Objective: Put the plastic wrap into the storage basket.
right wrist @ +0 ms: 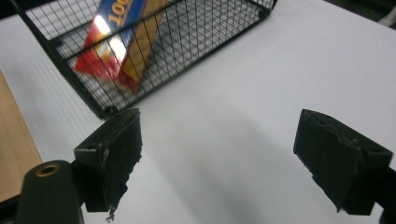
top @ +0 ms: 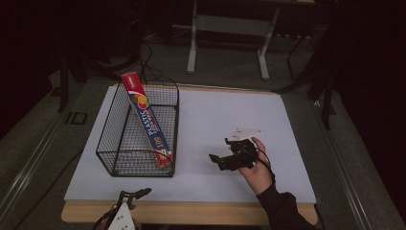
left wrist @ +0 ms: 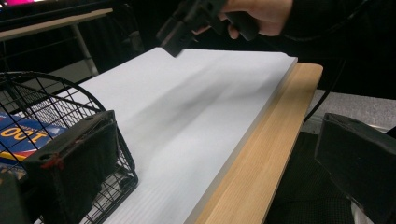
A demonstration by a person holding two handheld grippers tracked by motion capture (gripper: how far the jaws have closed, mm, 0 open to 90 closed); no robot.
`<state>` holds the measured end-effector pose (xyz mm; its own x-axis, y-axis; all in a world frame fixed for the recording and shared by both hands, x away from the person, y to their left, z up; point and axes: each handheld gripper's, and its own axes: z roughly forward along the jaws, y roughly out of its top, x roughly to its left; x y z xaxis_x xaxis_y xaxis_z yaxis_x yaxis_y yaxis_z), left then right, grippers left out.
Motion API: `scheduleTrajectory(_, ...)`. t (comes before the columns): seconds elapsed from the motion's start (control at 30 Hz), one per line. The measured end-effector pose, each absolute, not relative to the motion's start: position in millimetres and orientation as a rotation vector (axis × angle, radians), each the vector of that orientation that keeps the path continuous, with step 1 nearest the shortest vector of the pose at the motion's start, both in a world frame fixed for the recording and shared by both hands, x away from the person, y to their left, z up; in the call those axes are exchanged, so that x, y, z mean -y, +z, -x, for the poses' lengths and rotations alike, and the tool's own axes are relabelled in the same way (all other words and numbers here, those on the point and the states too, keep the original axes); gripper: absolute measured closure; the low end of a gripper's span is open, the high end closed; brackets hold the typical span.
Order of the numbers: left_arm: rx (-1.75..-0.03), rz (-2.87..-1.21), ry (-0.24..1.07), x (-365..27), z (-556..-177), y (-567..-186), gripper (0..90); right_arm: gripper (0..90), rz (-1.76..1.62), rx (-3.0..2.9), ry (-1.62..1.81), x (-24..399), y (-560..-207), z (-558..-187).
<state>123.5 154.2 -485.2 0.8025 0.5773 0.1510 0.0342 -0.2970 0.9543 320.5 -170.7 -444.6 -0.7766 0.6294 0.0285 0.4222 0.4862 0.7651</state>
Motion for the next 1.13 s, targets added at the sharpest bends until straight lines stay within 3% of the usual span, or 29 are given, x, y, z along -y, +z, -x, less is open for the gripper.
scheduleTrajectory(0.7,-0.442,-1.810,0.556,-153.3,-121.2,-483.6,0.3,13.9,-0.904,-2.420,1.130,215.1,-472.9,-286.3)
scheduleTrajectory(1.13,-0.438,-1.819,0.557,-152.8,-119.9,-483.6,0.3,13.9,-0.860,-2.406,1.125,210.1,-482.2,-287.5)
